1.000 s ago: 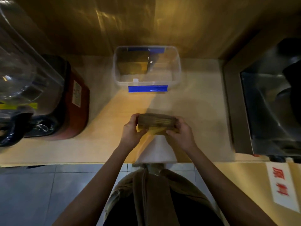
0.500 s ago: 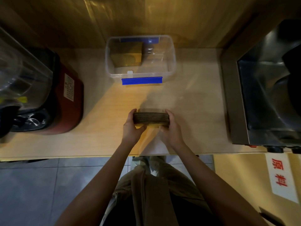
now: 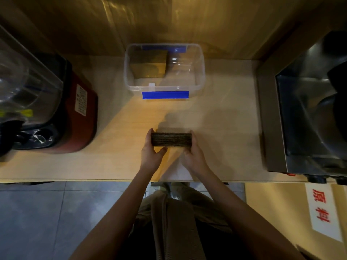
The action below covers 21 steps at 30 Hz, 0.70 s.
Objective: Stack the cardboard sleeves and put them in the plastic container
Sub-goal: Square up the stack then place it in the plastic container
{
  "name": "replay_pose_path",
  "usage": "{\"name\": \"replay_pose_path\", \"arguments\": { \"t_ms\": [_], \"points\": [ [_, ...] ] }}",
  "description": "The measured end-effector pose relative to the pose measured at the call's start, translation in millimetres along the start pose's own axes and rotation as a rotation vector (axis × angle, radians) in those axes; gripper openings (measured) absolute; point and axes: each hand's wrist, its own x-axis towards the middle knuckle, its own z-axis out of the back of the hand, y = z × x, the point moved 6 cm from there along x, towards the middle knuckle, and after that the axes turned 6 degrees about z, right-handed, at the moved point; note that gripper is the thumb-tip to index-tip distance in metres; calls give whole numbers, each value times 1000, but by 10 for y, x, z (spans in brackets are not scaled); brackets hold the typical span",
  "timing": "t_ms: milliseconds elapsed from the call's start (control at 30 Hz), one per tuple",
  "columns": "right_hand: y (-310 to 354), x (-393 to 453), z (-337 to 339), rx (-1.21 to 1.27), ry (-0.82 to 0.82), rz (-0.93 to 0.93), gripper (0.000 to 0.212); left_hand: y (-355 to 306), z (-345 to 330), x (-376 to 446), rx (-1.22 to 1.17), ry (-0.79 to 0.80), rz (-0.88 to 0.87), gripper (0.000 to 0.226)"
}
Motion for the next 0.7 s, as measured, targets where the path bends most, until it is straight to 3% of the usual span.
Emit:
{"name": "replay_pose_path", "arguments": {
  "t_ms": [300,400,467,700],
  "points": [
    [25,66,99,-24,28,-15,60,-23,71,47,116,4,-71,61],
    [101,116,165,-95,20,11,41,-60,136,86,194,11,-107,53],
    [170,183,211,-177,64,26,33,-125,195,138,253,57,-131,49],
    [607,408,391,-288,266,81,39,-657,521,309,493,208,-209,45]
  ]
}}
